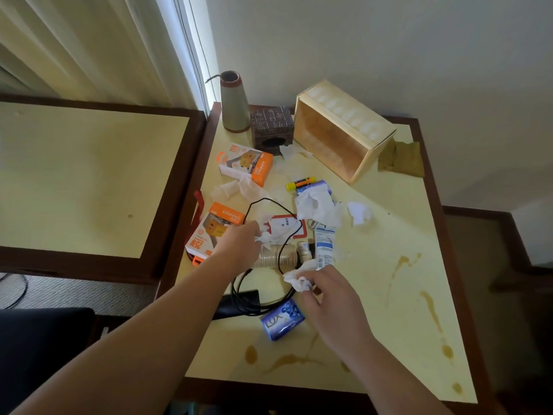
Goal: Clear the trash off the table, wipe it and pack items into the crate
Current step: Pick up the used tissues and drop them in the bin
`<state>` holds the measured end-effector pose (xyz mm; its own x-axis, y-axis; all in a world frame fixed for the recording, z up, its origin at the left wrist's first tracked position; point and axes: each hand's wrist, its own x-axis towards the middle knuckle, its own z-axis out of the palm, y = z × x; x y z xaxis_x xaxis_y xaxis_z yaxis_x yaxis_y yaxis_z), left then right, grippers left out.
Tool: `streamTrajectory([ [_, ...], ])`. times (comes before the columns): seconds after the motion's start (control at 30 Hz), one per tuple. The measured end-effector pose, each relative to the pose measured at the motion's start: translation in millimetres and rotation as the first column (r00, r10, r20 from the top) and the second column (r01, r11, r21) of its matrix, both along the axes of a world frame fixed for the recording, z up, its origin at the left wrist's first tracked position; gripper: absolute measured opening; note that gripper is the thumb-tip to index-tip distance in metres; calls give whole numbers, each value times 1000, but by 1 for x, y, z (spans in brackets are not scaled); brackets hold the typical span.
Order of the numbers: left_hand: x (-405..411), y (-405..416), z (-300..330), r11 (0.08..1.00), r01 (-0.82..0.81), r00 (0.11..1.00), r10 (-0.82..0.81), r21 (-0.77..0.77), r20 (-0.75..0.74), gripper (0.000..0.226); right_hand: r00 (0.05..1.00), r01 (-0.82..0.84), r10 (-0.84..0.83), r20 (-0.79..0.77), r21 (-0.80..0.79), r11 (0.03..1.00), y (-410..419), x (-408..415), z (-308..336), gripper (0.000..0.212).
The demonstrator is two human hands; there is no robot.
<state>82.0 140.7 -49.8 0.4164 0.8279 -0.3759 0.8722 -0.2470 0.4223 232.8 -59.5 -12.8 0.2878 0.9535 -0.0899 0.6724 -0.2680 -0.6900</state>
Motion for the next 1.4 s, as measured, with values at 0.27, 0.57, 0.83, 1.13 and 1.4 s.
streamTrajectory([
  [0.27, -35, -64, 52, 945, -328, 869, 298, 9, 396, 7, 998, -61, 61, -3, 33, 998, -3, 1, 6, 22],
  [0.57, -159, -234, 50, 693, -719, 596, 659, -62, 459, 13, 917, -375, 383, -109, 91, 923, -14, -85, -2, 30],
  [0.83, -271, -332, -16, 264, -964, 226, 888, -41, 400, 10, 602, -777, 795, -81, 171, 606, -56, -255, -62, 23],
  [1.13, -371, -339, -194, 87, -972, 45, 981, -218, 189, 7, 522, -835, 836, -170, -305, 459, -57, -398, -270, 20],
  [1.4, -410, -334, -333, 55, -965, 39, 997, -255, 65, 28, 386, -655, 886, -258, -753, 66, -46, -454, -410, 70],
])
